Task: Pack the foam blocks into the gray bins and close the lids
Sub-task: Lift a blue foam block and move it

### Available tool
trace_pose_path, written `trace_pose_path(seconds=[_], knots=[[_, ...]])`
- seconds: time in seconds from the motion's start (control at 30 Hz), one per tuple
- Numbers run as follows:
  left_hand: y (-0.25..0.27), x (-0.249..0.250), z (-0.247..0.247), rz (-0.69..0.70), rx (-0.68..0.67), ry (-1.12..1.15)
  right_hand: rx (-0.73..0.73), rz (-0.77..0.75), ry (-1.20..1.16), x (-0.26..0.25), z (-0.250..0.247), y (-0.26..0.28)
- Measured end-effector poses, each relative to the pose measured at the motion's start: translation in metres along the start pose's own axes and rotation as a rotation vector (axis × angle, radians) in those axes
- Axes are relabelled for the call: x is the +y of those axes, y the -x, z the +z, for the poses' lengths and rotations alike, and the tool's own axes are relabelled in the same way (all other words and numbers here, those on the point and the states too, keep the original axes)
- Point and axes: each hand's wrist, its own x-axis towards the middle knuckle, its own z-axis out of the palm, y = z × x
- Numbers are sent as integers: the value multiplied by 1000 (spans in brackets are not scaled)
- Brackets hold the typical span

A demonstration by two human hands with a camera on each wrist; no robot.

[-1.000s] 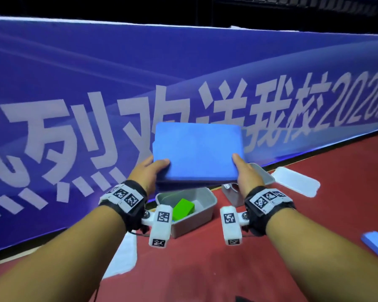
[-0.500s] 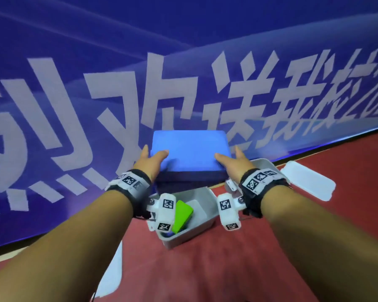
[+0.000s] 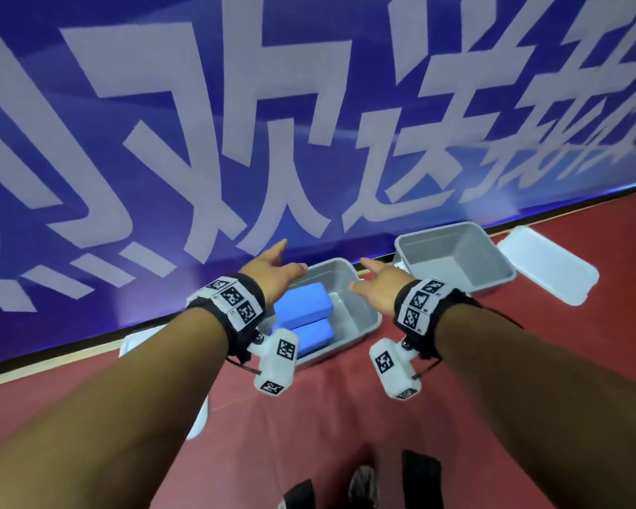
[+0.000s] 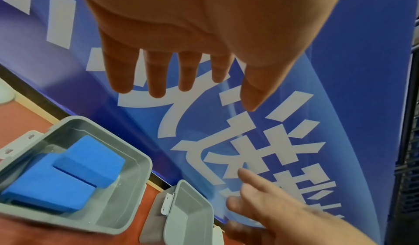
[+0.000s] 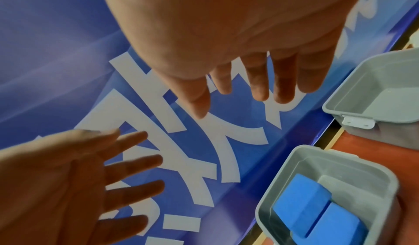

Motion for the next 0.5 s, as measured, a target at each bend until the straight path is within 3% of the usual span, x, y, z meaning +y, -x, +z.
trace_pose_path(seconds=[0.23, 0.5], knots=[[-15, 22, 16, 40, -34, 17, -12, -2, 6, -12, -12, -27], [-12, 38, 9, 119, -74, -60, 44, 26, -32, -24, -19, -13]])
